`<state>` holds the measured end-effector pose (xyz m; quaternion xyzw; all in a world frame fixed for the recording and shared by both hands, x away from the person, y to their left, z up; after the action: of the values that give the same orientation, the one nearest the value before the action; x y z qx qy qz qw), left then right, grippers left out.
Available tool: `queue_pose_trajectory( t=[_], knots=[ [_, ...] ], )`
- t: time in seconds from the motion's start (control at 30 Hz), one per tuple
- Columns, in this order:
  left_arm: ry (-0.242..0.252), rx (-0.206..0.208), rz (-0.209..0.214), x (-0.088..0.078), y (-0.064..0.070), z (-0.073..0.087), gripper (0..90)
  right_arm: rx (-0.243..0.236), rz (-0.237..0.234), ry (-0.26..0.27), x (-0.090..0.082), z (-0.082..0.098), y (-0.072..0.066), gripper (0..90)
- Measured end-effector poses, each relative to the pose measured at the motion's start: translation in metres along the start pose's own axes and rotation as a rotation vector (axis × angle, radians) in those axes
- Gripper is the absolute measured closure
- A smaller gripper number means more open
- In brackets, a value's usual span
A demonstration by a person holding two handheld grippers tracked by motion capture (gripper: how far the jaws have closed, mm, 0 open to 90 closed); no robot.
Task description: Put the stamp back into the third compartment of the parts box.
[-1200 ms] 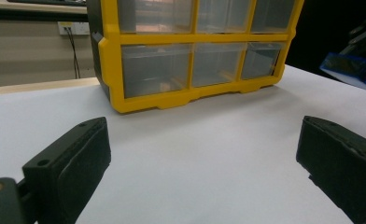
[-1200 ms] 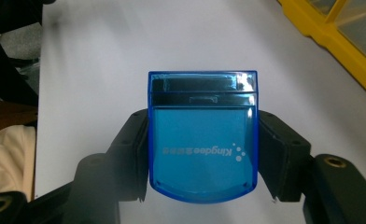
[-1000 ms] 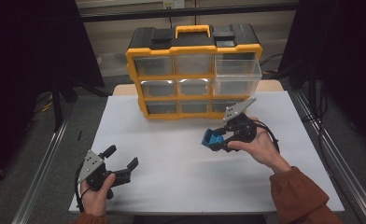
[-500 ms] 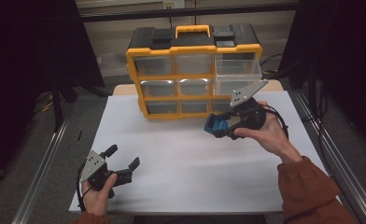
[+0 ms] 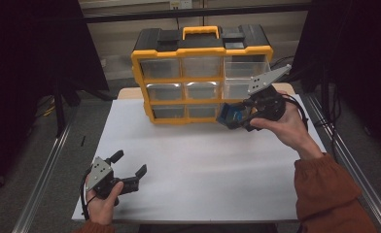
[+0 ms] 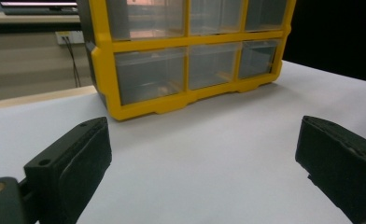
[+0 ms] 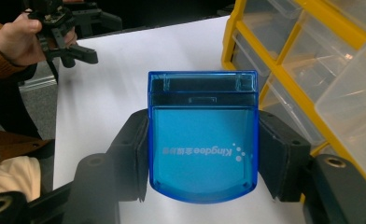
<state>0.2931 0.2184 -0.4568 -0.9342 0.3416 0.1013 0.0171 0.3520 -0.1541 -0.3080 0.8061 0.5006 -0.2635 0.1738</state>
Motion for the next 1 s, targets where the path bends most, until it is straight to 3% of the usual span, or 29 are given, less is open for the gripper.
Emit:
queue_pose_trajectory(
  t=[0.07, 0.1, 0.2, 0.27, 0.37, 0.63, 0.7, 0.73, 0.83, 1.0],
  knots=[
    [0.003, -0.009, -0.001, 0.001, 0.000, 0.000, 3.7, -0.001, 0.007, 0.002, -0.002, -0.002, 0.000, 42.3],
    [0.016, -0.033, 0.001, 0.002, 0.000, 0.000, 3.7, -0.006, 0.012, 0.007, -0.005, -0.007, 0.001, 42.3],
    [0.004, -0.012, -0.007, 0.000, -0.004, 0.000, 3.7, -0.010, 0.020, 0.014, -0.011, -0.012, 0.001, 42.3],
    [0.008, -0.053, -0.006, 0.000, -0.006, 0.001, 3.8, -0.015, 0.026, 0.016, -0.017, -0.018, 0.003, 42.3],
    [0.012, -0.061, -0.020, -0.001, -0.010, 0.001, 3.9, -0.025, 0.049, 0.008, -0.025, -0.029, 0.006, 42.3],
    [0.011, -0.036, -0.032, -0.004, -0.009, -0.001, 3.9, -0.037, 0.088, 0.013, -0.047, -0.057, 0.014, 42.3],
    [0.012, -0.038, -0.031, -0.004, -0.008, -0.001, 3.9, -0.039, 0.088, 0.009, -0.049, -0.060, 0.015, 42.3],
    [0.014, -0.039, -0.010, -0.003, -0.007, -0.001, 3.9, -0.038, 0.091, 0.007, -0.051, -0.063, 0.017, 42.3],
    [0.004, -0.039, -0.025, -0.002, -0.008, 0.000, 3.9, -0.038, 0.102, -0.003, -0.055, -0.068, 0.021, 42.2],
    [0.008, -0.041, -0.016, -0.003, -0.008, 0.000, 3.9, -0.029, 0.119, -0.012, -0.064, -0.077, 0.031, 42.3]
  ],
)
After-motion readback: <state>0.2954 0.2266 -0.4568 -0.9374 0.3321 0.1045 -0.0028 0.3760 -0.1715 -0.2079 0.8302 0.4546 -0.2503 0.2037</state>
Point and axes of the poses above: each handheld gripper's, and its own axes: x roughly forward along the jaws, z roughly out of its underside, y roughly to its right, the point moved 5 cm from there along x, roughly forward along the jaws, and after that the axes turned 2 degrees about z, right-handed, at the moved point
